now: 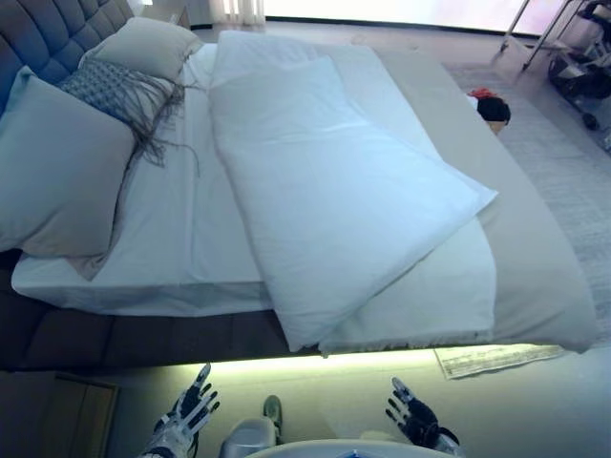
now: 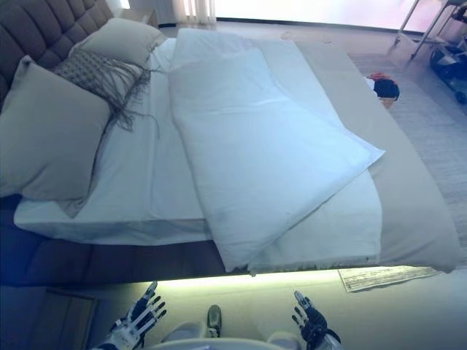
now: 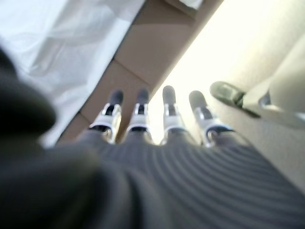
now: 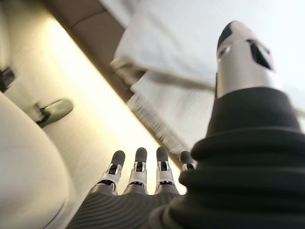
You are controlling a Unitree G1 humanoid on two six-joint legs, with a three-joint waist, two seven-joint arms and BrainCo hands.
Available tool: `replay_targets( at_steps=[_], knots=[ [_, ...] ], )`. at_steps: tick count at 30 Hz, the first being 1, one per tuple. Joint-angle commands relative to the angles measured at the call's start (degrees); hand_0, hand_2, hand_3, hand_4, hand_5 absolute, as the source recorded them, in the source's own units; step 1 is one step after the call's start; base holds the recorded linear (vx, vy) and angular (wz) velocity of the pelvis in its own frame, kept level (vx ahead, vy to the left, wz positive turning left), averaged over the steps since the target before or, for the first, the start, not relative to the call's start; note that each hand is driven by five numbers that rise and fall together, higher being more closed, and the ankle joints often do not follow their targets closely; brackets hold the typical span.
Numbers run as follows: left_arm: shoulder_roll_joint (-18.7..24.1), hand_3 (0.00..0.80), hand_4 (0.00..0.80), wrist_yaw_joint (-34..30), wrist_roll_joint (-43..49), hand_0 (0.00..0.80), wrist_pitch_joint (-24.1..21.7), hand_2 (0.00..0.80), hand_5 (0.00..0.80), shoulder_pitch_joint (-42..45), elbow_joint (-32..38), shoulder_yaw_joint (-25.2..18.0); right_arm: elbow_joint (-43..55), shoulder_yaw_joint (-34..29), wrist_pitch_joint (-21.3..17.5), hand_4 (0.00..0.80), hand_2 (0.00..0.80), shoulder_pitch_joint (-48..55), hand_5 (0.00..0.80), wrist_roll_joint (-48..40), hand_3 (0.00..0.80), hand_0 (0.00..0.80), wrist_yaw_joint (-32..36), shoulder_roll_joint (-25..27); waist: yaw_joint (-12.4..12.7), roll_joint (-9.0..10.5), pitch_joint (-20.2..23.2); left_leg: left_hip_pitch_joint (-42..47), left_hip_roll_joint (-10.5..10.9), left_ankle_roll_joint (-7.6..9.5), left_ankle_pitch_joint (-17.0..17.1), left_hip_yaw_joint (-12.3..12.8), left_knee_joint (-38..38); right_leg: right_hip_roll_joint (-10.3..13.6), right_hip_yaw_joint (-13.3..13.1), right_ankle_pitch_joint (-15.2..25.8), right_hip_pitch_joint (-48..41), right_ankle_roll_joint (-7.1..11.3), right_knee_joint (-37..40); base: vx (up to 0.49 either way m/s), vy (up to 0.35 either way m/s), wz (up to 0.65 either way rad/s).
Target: Make the bed neatly
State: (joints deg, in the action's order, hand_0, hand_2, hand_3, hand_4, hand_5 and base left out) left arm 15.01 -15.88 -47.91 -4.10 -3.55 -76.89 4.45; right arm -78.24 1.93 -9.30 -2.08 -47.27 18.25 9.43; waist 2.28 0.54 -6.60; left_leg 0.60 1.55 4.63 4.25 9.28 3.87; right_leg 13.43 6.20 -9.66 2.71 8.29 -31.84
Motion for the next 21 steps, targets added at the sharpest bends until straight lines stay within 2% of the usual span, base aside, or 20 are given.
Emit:
replay_targets(
  at_steps=[1, 2, 3, 5, 7, 9, 15, 18, 21],
  knots=[
    [-0.93, 0.0, 0.0, -1.29, 0.5, 0.0, -0.37, 0.0, 0.0, -2.45, 0.52, -0.19, 1.05, -1.01, -0.8, 0.0, 0.0, -1.89, 0.0, -3.61, 0.0, 0.0, 0.03, 3.71, -1.34, -2.24, -3.24, -6.82, -2.61, -4.18, -1.27, 1.55, -5.81, -3.94, 4.24, 9.93, 4.97, -2.74, 15.91, -0.02, -0.192, -0.12],
    [-0.86, 0.0, 0.0, -1.51, 0.04, 0.0, -0.79, 0.0, 0.0, -3.27, 0.88, -0.15, 1.11, -0.94, -0.85, 0.0, 0.0, -3.11, 0.0, -4.71, 0.0, 0.0, 0.37, 3.94, -1.72, -1.99, -4.75, -6.58, -2.34, -4.37, -2.57, 0.78, -6.15, -2.68, 3.68, 13.09, 8.16, -2.33, 19.46, -0.078, -0.221, -0.09],
    [-0.64, 0.0, 0.0, -1.85, -0.52, 0.0, -1.24, 0.0, 0.0, -4.33, 1.42, 0.31, 1.41, -0.99, -0.99, 0.0, 0.0, -4.71, 0.0, -6.45, 0.0, 0.0, 0.94, 4.13, -2.48, -1.7, -6.59, -7.05, -1.92, -4.25, -4.72, -0.36, -7.65, -1.7, 1.51, 16.22, 11.99, -1.75, 21.91, -0.059, -0.245, 0.01],
    [-0.67, 0.0, 0.0, -2.54, -1.38, 0.0, -1.83, 0.0, 0.0, -4.86, 1.86, 0.74, 2.19, -1.05, -0.88, 0.0, 0.0, -6.63, 0.0, -8.66, 0.0, 0.0, 0.92, 4.24, -3.46, -1.38, -8.07, -8.35, -2.07, -4.16, -7.57, -1.06, -11.29, -1.75, -0.35, 16.86, 14.9, -1.5, 22.02, 0.056, -0.206, 0.19],
    [-1.82, 0.0, 0.0, -2.82, -3.34, 0.0, -2.35, 0.0, 0.0, -3.84, 1.94, 0.52, 3.05, -1.13, -1.03, 0.0, 0.0, -6.92, 0.0, -7.33, 0.0, 0.0, -1.04, 3.95, -3.6, -0.69, -7.96, -9.3, -3.05, -3.86, -8.68, 0.5, -14.98, -0.97, 0.54, 15.03, 13.06, -0.9, 20.58, 0.234, -0.165, 0.47],
    [-2.57, 0.0, 0.0, -3.1, -2.94, 0.0, -2.02, 0.0, 0.0, -2.72, 2.47, 0.39, 3.74, -1.28, -1.58, 0.0, 0.0, -6.76, 0.0, -7.28, 0.0, 0.0, -1.07, 4.06, -2.85, -0.14, -7.4, -9.34, -4.48, -4.67, -9.02, 0.9, -16.45, -0.41, 2.56, 13.58, 10.8, -0.69, 20.61, 0.257, -0.193, 0.69],
    [-2.15, 0.0, 0.0, -3.58, -1.99, 0.0, -1.05, 0.0, 0.0, -3.96, 2.55, 2.96, 5.99, -0.98, -4.24, 0.0, 0.0, -10.02, 0.0, -13.85, 0.0, 0.0, -0.32, 5.31, -1.74, 0.16, -8.0, -10.21, -5.76, -6.34, -6.79, -0.7, -14.5, -0.97, 5.33, 13.14, 9.44, -0.96, 22.69, 0.078, -0.132, 0.12],
    [-1.52, 0.0, 0.0, -4.01, -1.96, 0.0, -0.76, 0.0, 0.0, -4.05, 2.9, 3.3, 6.55, -2.75, -5.24, 0.0, 0.0, -11.81, 0.0, -16.84, 0.0, 0.0, -3.56, 6.56, -1.14, -0.36, -8.92, -10.87, -5.91, -6.95, -6.6, -1.84, -14.64, -0.62, 6.42, 12.52, 9.93, -1.03, 21.71, 0.039, -0.047, 0.14],
    [-0.01, 0.0, 0.0, -5.03, -3.44, 0.0, -0.7, 0.0, 0.0, -4.26, 3.33, 3.33, 6.51, -4.85, -4.06, 0.0, 0.0, -13.61, 0.0, -16.69, 0.0, 0.0, -7.87, 8.88, -0.74, -0.89, -10.44, -12.55, -6.04, -7.24, -6.99, -2.76, -16.46, 0.14, 6.77, 12.01, 11.58, -1.0, 19.65, -0.003, -0.038, 0.05]
  ],
)
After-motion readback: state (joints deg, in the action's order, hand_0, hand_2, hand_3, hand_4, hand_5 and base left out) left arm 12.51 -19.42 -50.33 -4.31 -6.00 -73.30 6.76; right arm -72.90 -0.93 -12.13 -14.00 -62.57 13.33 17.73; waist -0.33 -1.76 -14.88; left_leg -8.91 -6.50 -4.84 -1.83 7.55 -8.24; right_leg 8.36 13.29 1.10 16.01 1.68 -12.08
